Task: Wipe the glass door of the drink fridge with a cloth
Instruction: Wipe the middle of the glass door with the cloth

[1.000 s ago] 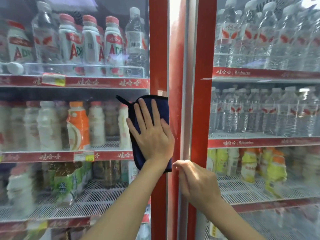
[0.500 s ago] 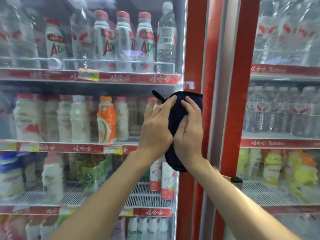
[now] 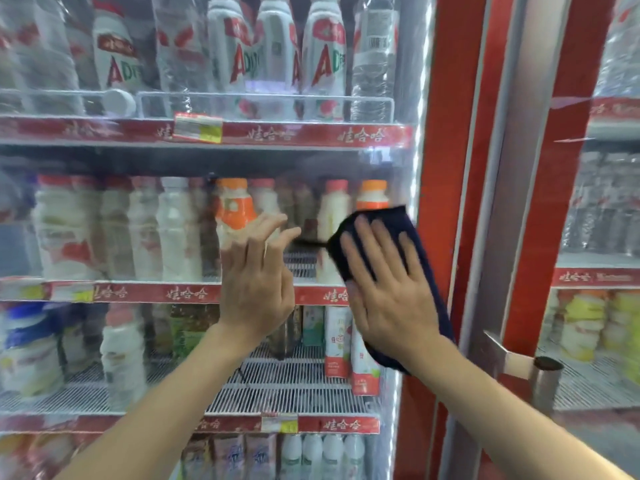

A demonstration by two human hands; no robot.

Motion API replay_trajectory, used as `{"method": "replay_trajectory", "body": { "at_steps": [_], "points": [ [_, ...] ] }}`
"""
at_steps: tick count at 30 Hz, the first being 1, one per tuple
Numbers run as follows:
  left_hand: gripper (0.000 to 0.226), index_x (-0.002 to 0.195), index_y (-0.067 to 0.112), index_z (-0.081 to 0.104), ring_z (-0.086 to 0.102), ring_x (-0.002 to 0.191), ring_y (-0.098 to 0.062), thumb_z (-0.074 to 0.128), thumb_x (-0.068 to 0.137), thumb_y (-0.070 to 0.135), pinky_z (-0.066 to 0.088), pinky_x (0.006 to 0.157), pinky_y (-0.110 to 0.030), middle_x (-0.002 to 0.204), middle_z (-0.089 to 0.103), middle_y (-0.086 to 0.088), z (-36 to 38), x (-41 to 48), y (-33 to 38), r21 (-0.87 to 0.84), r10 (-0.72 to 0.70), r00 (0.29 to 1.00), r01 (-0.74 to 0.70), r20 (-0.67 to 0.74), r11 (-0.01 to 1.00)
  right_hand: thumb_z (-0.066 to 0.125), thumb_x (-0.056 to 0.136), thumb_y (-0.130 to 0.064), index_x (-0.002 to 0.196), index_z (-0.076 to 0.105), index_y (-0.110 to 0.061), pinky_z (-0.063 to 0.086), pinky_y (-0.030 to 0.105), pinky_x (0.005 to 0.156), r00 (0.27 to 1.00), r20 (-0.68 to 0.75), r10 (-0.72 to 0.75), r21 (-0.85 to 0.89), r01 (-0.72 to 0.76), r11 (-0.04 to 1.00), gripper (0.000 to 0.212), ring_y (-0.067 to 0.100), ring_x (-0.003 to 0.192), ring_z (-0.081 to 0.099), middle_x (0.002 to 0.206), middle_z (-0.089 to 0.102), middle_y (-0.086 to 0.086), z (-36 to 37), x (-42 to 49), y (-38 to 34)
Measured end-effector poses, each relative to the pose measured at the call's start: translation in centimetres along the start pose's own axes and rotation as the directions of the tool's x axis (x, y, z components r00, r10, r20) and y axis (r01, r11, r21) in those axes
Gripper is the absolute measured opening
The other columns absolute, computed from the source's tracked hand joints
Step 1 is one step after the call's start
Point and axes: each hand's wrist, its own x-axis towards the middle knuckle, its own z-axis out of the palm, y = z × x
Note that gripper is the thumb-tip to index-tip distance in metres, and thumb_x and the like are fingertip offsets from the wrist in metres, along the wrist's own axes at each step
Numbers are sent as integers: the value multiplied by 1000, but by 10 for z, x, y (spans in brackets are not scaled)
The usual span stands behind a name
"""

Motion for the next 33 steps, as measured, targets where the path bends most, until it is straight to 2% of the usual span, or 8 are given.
{"method": "replay_trajectory", "body": {
  "at_steps": [4,6,11,16,19,23,28,33],
  "points": [
    [42,126,4,59,44,134,-30,46,86,1,26,114,-37,139,49,-9,-16,-7,-15,-46,60,998,-59,13,997,49,105,-32,161,28,-16,17,45,128,882,180,-435,5,441,897,62,24,157,19,169,21,5,-4,-18,4],
    [43,127,4,59,44,134,-31,46,86,2,25,114,-38,139,48,-9,-25,-14,-34,-11,74,997,-73,24,997,44,107,-32,161,30,-19,16,45,128,850,191,-491,-5,502,865,57,24,156,24,169,23,5,-14,17,25],
    [42,133,6,53,42,138,-32,47,92,6,24,117,-40,141,48,-12,-24,-22,-63,9,46,997,-47,57,999,34,108,-31,162,24,-14,13,53,128,976,105,-192,-77,200,977,58,28,158,15,170,17,11,-19,70,23],
    [44,134,7,55,44,138,-32,48,90,5,25,119,-42,142,51,-12,-20,-25,-65,39,58,997,-59,47,997,39,106,-30,160,22,-2,11,52,128,999,33,20,-13,-19,1000,63,32,157,15,169,15,16,8,21,-41],
    [44,132,4,60,44,138,-30,47,90,5,25,119,-40,140,53,-11,-28,-23,-67,-29,64,997,-63,53,998,43,105,-33,161,23,-8,11,49,128,970,146,-193,-19,198,980,65,27,158,15,170,17,10,17,-17,-72],
    [40,134,7,51,43,138,-27,39,96,10,30,115,-41,140,49,-7,-45,-28,-86,-66,123,991,-120,49,991,40,107,-34,163,22,-14,14,46,128,819,243,-519,18,532,847,62,22,158,16,170,17,5,1,25,-41],
    [40,137,7,48,42,138,-29,28,105,22,27,119,-42,141,47,-9,-48,-34,-115,-16,47,997,-46,68,999,38,107,-31,161,27,-15,14,52,128,970,85,-228,-40,232,972,57,28,157,16,169,19,12,-8,102,-34],
    [40,136,4,49,39,141,-28,30,103,17,26,121,-44,144,46,-9,-44,-36,-118,9,74,996,-75,48,997,37,106,-30,160,24,-4,12,53,128,999,31,-41,10,40,999,61,30,158,13,169,17,16,14,68,-82]
  ]
}}
